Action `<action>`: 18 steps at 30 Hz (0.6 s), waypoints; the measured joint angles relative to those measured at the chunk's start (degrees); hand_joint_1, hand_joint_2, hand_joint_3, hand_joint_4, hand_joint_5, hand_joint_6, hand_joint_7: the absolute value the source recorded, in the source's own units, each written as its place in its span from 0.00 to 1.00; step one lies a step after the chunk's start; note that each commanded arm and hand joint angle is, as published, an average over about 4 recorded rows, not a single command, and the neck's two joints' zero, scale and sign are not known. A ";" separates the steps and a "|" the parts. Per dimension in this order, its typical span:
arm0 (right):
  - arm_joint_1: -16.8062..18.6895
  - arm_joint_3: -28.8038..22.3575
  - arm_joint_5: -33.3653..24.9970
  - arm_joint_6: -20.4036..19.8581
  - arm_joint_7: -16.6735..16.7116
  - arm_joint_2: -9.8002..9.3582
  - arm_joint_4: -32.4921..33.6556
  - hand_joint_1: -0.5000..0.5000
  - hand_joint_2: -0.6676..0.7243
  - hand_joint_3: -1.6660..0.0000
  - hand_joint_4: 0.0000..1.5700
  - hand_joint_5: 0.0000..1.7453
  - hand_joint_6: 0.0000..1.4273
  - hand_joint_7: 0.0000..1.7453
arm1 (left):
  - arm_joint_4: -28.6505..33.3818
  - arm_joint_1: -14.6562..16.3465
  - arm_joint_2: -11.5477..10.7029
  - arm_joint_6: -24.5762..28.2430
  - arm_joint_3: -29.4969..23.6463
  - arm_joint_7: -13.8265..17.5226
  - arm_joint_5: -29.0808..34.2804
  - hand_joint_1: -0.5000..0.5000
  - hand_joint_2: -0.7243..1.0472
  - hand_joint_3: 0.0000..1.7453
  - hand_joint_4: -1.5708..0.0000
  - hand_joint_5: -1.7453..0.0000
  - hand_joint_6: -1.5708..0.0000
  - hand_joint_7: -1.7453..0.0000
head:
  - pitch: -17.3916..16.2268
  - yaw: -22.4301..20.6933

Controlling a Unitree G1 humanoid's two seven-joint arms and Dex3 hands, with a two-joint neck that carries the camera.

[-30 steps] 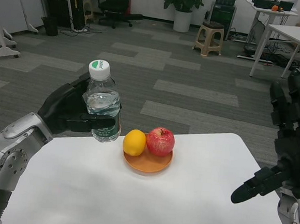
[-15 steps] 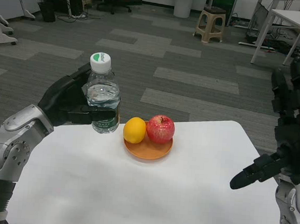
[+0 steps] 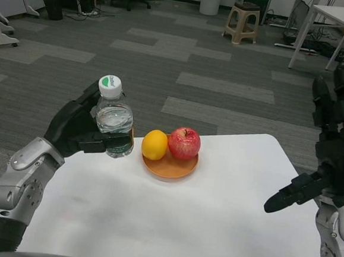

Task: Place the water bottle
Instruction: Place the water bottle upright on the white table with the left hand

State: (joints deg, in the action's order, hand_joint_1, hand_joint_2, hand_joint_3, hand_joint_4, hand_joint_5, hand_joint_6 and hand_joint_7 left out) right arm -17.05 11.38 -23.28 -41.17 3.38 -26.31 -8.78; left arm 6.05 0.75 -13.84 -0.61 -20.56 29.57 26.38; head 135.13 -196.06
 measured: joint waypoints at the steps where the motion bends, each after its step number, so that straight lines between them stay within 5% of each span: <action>1: -0.01 0.01 0.00 0.00 0.00 0.00 -0.06 0.17 0.82 1.00 0.00 0.00 0.00 0.00 | -1.70 0.45 0.12 -2.33 0.51 -0.33 -0.09 0.62 0.96 0.21 0.86 0.00 0.75 0.04 | -0.07 -0.11; 5: -0.21 0.22 -0.01 0.00 0.04 -0.02 -0.49 0.17 0.82 1.00 0.00 0.00 0.00 0.00 | -8.71 2.40 0.21 -12.83 2.62 -2.01 -0.23 0.60 0.96 0.20 0.86 0.00 0.74 0.04 | -0.25 -0.53; 18: -1.02 1.68 -0.01 0.00 0.17 -0.06 -2.04 0.17 0.82 1.00 0.00 0.00 0.00 0.00 | -22.75 6.34 -0.64 -28.92 8.25 -4.98 -0.94 0.58 1.00 0.19 0.86 0.00 0.72 0.04 | -1.40 -1.90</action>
State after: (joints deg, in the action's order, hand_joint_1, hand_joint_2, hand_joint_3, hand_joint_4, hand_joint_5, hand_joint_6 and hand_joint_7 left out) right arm -18.07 13.06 -23.29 -41.17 3.56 -26.36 -10.82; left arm -16.70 7.08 -14.47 -29.54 -12.31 24.59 25.43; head 133.73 -197.96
